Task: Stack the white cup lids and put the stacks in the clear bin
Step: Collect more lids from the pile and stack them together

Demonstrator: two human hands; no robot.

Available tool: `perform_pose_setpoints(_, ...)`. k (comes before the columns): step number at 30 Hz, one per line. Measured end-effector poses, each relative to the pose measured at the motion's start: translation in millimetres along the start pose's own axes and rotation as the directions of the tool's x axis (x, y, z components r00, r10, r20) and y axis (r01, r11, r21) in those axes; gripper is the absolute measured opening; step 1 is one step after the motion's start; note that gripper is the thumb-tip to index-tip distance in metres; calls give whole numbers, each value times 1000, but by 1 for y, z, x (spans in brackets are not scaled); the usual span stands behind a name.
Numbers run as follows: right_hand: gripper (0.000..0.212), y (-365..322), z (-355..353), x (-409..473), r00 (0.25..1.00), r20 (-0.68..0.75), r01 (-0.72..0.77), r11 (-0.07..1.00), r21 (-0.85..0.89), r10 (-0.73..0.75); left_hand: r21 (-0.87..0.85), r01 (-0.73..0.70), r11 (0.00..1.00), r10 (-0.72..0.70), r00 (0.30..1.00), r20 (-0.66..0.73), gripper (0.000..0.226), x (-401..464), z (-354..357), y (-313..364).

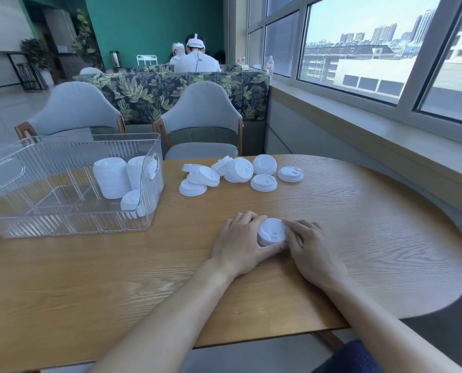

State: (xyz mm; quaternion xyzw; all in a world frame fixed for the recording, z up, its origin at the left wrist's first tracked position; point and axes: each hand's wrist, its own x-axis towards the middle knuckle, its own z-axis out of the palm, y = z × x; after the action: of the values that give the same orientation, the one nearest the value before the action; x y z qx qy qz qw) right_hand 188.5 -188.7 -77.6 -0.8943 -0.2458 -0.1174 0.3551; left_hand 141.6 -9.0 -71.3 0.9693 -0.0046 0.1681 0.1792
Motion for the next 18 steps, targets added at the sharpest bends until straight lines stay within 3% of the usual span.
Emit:
perform_pose_setpoints(13, 34, -1, 1, 1, 1000, 9, 4, 999, -32, -4, 26, -5, 1000, 4, 999, 40, 86, 1, -1, 0)
perform_pose_setpoints(18, 33, -1, 1, 2, 1000, 24, -6, 999, -50, 7, 66, -14, 998, 8, 996, 85, 102, 3, -3, 2)
